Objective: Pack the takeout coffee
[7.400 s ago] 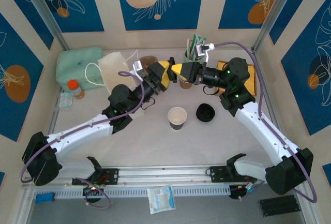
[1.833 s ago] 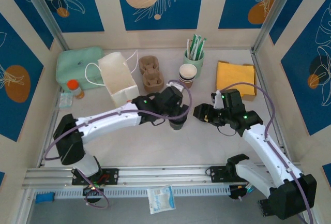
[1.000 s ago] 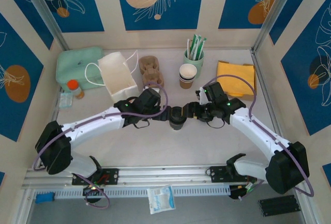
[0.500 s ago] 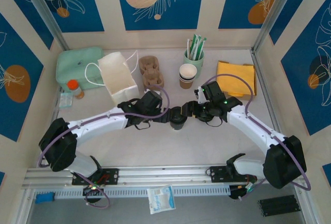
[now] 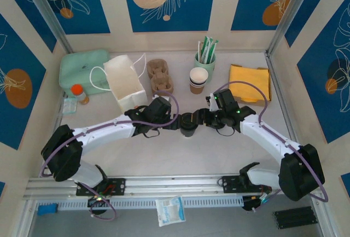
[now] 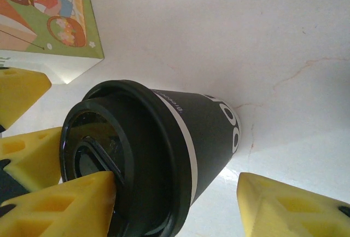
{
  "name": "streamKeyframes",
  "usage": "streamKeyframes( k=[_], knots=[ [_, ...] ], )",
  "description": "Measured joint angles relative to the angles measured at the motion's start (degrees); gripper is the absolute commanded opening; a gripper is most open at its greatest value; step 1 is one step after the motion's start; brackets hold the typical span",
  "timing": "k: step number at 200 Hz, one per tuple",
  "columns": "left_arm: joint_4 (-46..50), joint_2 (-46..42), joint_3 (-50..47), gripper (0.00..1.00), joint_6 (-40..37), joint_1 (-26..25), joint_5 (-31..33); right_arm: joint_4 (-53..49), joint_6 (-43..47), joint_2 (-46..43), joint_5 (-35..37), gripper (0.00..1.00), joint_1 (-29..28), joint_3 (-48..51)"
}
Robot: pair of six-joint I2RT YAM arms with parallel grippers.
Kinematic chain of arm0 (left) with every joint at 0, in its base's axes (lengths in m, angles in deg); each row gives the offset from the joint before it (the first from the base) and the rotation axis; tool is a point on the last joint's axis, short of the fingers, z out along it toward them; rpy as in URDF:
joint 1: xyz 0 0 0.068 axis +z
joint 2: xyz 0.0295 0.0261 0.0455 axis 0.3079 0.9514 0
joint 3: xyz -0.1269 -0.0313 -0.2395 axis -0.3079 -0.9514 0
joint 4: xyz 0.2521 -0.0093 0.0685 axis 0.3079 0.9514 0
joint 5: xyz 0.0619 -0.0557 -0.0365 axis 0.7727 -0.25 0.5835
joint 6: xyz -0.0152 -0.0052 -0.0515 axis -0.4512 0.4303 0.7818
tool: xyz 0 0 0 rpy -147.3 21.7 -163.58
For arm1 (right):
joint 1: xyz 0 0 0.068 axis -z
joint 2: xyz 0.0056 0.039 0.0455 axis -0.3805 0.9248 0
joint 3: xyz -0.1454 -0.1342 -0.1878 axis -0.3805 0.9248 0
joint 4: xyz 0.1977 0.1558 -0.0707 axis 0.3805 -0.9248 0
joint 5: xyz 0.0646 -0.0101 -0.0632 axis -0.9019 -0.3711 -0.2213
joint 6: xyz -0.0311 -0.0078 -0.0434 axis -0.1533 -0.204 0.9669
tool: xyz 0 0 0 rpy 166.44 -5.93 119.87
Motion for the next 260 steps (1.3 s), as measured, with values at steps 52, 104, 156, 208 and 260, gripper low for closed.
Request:
streamKeyframes(
  k=[52,104,156,208,260],
  knots=[
    [0.07,-0.11,0.04,0.99,-0.04,0.0,0.0,-1.11,-0.61,-0.76,0.04,0.63,0.17,-0.17],
    [1.57,-0.11,0.72,0.99,-0.07,0.0,0.0,-5.11,-0.2,-0.76,-0.87,0.67,1.07,-4.63],
    [1.68,-0.11,0.76,0.99,-0.07,0.0,0.0,-6.56,0.44,-2.19,-1.46,0.59,4.35,-5.55],
    [1.7,-0.11,0.76,0.99,-0.07,0.0,0.0,-6.47,0.9,-2.51,-1.97,0.49,6.23,-2.56],
    [1.68,-0.11,0.76,1.0,-0.07,0.0,-0.04,-5.97,0.92,-1.01,-2.93,0.48,5.95,-1.38]
  ],
)
